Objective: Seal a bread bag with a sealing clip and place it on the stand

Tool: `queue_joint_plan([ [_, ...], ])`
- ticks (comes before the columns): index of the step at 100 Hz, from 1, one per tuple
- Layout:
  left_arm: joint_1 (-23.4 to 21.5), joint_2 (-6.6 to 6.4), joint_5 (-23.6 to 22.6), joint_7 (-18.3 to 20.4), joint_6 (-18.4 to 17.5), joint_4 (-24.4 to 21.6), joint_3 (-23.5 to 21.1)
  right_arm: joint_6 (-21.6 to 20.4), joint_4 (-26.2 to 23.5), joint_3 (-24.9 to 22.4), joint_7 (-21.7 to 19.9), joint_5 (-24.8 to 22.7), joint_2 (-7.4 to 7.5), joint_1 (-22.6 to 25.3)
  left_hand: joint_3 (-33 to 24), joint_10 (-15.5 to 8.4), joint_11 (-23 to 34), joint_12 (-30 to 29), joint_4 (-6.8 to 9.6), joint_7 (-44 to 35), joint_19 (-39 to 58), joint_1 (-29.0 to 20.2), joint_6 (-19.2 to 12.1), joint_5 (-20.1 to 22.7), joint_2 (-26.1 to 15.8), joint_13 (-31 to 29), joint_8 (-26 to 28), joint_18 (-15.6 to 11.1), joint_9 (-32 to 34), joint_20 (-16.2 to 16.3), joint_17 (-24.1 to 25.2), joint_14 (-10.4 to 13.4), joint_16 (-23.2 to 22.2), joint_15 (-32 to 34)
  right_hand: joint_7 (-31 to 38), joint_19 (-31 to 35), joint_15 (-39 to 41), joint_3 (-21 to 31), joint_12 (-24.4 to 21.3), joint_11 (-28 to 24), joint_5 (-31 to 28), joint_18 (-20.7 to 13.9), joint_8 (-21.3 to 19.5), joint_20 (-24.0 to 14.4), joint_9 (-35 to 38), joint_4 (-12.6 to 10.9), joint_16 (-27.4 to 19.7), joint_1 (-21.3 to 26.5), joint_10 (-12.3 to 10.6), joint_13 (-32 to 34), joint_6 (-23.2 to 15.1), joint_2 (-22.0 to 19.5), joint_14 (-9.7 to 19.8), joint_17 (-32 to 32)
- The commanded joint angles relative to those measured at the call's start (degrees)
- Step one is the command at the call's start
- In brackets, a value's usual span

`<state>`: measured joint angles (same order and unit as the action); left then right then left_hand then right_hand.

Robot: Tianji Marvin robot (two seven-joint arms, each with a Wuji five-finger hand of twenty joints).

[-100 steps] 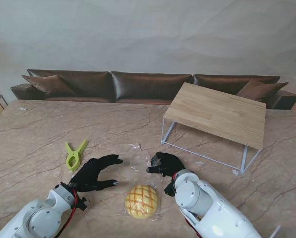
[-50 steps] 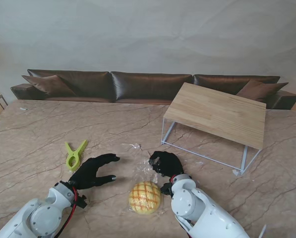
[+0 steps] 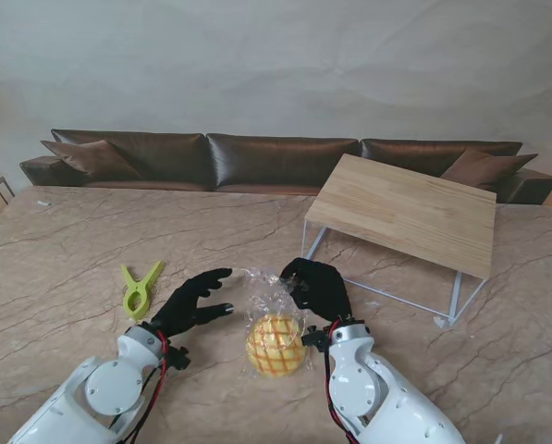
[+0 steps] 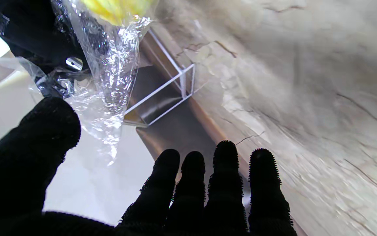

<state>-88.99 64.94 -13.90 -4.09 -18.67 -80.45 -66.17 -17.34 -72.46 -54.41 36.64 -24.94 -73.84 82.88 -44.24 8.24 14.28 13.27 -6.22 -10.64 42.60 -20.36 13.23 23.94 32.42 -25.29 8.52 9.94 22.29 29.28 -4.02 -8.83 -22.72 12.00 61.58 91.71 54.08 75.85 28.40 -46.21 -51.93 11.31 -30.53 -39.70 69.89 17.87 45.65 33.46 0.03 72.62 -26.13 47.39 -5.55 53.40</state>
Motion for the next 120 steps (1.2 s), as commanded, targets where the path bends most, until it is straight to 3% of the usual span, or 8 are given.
queue_joint_plan([
  [1, 0.7, 1.16, 0.3, 1.0, 0.3, 0.1, 0.9, 0.1, -1.4, -0.1, 0.4, -0.6, 0.06, 0.7, -1.6, 0.4, 1.4, 0.6, -2.07, 2.1, 0.5, 3.1, 0.9, -1.2, 3.3, 0.9, -0.5, -1.0, -1.8, 0.3, 0.9, -0.1, 0.1, 0.6, 0.8, 0.6, -0.6, 0.9, 0.4, 0.5, -1.2, -1.6, 0.1, -0.9, 1.0, 0.4, -0.4, 1.1, -1.8, 1.6, -3.2, -0.9, -1.1, -0.2],
  [40, 2.6, 2.56, 3.4, -1.7, -3.6, 1.0, 6.4, -0.6, -2.0, 0.4, 3.3, -2.7, -0.17, 1.5, -1.8, -10.2, 9.0, 11.4, -2.96, -25.5, 5.2, 4.3, -10.9, -1.7, 5.0, -3.9, 18.2, 1.6, 8.2, 9.3, 1.1, -0.1, -11.0, 6.8, 0.8, 0.8, -0.5, 1.2, 0.3, 0.8, -1.2, -1.6, 0.9, -1.6, 1.4, 0.5, 0.2, 0.9, -1.6, 1.9, -2.7, -0.8, -1.1, 0.0],
  [63, 3.3, 4.42, 4.2, -7.1, -4.5, 2.3, 9.1, -1.4, -2.3, 0.2, 3.5, -1.9, -0.41, 1.9, -5.7, -13.9, 16.6, 20.3, -1.55, -39.7, 18.3, -2.1, -20.5, 7.8, 1.6, -14.2, 29.8, 4.0, 22.1, 19.9, -3.1, -1.8, -26.0, 19.9, 0.9, 0.8, -0.6, 1.5, -0.1, 0.7, -0.4, -1.3, 2.3, -1.9, 1.5, 0.5, 0.1, 0.7, -0.8, 1.9, -1.3, -0.9, -1.3, 0.2],
  [69, 3.6, 5.02, 5.1, -8.4, -4.4, 2.6, 9.8, -1.7, -2.4, 0.1, 3.4, -1.9, -0.35, 2.0, -2.5, -13.4, 17.3, 19.9, -5.87, -44.4, 22.1, -10.6, -24.5, 11.2, 2.8, -19.0, 24.9, 4.6, 27.4, 21.5, -5.9, -2.5, -28.1, 23.6, 1.3, 0.5, -1.2, 1.5, -0.5, 0.6, -0.2, -1.2, 3.5, -1.9, 1.5, 0.7, -0.3, 0.6, -0.9, 1.9, -1.2, -1.0, -1.1, 0.2],
  [90, 3.9, 6.41, 7.5, -11.2, -4.0, 3.6, 10.6, -2.4, -4.0, -1.4, 2.4, -1.3, -0.02, 3.3, -4.5, -10.4, 6.4, 20.3, -6.70, -49.7, 32.6, -23.8, -29.4, 15.4, -1.2, -32.6, 18.5, 6.0, 44.9, 21.4, -16.9, -2.3, -25.1, 28.8, 1.9, -1.1, -3.4, 1.1, -1.5, 0.8, 1.3, -0.7, 7.3, -1.5, 0.8, 0.8, -1.6, 0.8, -1.0, 1.7, 0.5, -1.2, -1.1, -1.2],
  [105, 4.0, 7.11, 8.9, -12.7, -5.3, 4.8, 10.3, -2.0, -5.8, -3.1, 0.8, -0.6, 0.53, 4.9, -3.8, -11.4, 3.1, 19.9, -6.17, -48.8, 34.3, -26.9, -31.4, 17.7, -0.9, -34.6, 17.0, 5.3, 47.5, 18.3, -19.1, -0.9, -20.9, 27.1, -5.9, -3.8, -5.5, -0.3, -1.1, -0.4, 9.6, -0.7, 21.0, -0.6, -3.1, 0.4, -1.5, -2.7, -2.2, -1.5, 12.8, -0.7, -0.7, -5.1],
  [112, 4.0, 7.29, 9.7, -12.9, -6.1, 5.2, 10.1, -1.5, -6.8, -4.0, -0.4, -1.0, 1.10, 5.7, -4.1, -13.3, 0.4, 22.5, -6.05, -45.7, 33.3, -27.1, -29.7, 21.0, -0.4, -34.4, 10.7, 4.6, 48.2, 16.7, -19.0, 0.2, -18.8, 25.5, -17.1, -7.5, -8.3, -2.5, -0.1, -1.6, 15.0, -0.2, 14.4, -1.8, -9.9, 0.9, -0.9, -4.9, -2.7, -7.0, 17.4, 1.2, 0.0, -10.8],
  [120, 4.0, 7.24, 10.6, -12.3, -7.1, 5.6, 9.9, -0.2, -8.7, -5.5, -3.9, -1.5, 2.28, 7.3, -3.8, -14.0, -0.8, 25.4, -5.90, -44.3, 32.1, -27.7, -30.1, 23.7, -0.4, -34.1, 8.5, 4.4, 48.8, 15.6, -18.5, -0.2, -18.1, 25.2, -21.7, -11.7, -12.2, -3.7, 1.0, -2.4, 25.1, -0.8, 15.3, -2.8, -21.4, -6.9, -1.5, -13.1, -3.6, -16.5, 20.5, 1.9, 0.7, -19.7],
])
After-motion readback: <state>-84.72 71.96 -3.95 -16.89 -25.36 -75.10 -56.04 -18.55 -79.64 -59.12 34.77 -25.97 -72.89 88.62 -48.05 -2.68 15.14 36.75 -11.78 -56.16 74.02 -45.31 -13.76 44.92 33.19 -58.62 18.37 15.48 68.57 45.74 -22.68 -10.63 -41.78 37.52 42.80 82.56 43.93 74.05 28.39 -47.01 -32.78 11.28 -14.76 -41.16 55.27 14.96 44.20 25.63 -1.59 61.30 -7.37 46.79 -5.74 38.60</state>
